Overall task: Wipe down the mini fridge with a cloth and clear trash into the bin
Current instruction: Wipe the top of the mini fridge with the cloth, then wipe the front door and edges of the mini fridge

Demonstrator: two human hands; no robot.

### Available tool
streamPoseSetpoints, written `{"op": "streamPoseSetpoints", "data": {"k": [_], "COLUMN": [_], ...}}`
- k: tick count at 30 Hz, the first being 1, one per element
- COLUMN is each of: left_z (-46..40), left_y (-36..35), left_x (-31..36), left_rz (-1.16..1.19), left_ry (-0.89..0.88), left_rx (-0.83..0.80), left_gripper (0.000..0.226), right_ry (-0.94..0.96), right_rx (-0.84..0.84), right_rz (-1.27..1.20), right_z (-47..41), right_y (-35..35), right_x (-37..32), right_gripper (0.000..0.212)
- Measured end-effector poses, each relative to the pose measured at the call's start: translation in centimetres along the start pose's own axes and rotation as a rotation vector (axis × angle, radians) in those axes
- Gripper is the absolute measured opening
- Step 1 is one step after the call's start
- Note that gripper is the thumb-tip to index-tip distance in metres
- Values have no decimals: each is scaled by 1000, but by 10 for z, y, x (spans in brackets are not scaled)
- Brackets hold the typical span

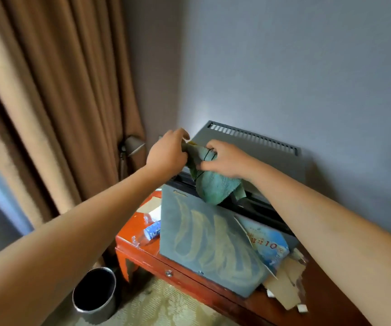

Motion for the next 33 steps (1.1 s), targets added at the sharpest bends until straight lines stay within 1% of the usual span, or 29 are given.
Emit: {"op": "streamPoseSetpoints", "data": {"k": [1, 2, 4, 5, 7, 9, 11, 13, 15, 16, 18, 21, 23, 24, 26, 29, 31, 33], "left_z": [9, 20, 48, 65, 97, 121, 140, 159, 180, 190, 207, 226, 233, 235, 240, 249, 255, 260], "left_y": [4, 7, 10, 10, 2, -19, -38, -52, -63, -68, -78, -94, -107, -113, -126, -155, -177, -195], "left_x": [-9, -17, -25, -25, -21, -11, 2, 8, 5, 3, -1, -4, -5, -4, -2, 3, 8, 14], "left_rz": [56, 141, 385, 505, 706, 903, 1066, 1221, 1323, 1353, 1389, 1332, 1309, 1313, 1312, 1294, 1312, 1299], "left_ry": [74, 150, 299, 366, 507, 638, 690, 738, 804, 822, 846, 896, 905, 906, 931, 1017, 1069, 1108], "left_rx": [42, 85, 183, 247, 340, 302, 227, 255, 336, 382, 478, 549, 553, 555, 550, 502, 447, 407], "left_gripper": [46, 51, 55, 53, 45, 42, 47, 56, 65, 65, 59, 47, 38, 34, 29, 30, 29, 32], "right_ry": [28, 56, 110, 137, 210, 320, 457, 585, 640, 652, 668, 635, 584, 582, 620, 570, 493, 418], "right_rx": [-18, -28, -12, 5, 44, 91, 98, 57, -42, -106, -222, -402, -512, -524, -457, -245, -101, -31], "right_rz": [-9, -16, -8, 21, 129, 244, 288, 303, 263, 224, 161, 129, 36, -8, -68, -184, -189, -133], "right_z": [-2, -4, -2, 1, 10, 25, 45, 67, 84, 91, 103, 121, 130, 131, 126, 109, 93, 80], "right_y": [-4, -8, -14, -15, -17, -19, -28, -42, -54, -59, -65, -74, -76, -73, -58, -29, -13, -6], "right_x": [-7, -13, -22, -27, -37, -51, -64, -71, -67, -63, -54, -37, -24, -20, -12, 12, 38, 65], "right_gripper": [77, 70, 44, 38, 38, 44, 46, 43, 49, 54, 64, 70, 66, 59, 41, 21, 15, 13]}}
Point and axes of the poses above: each hand's wrist, its own z-axis away from the middle knuckle, its own y-axis out of the back of the hand, x = y × z, the point moved 6 cm from there along -z, towards the middle knuckle, and after that the axes turned 6 degrees about y, right-handed, at the moved point
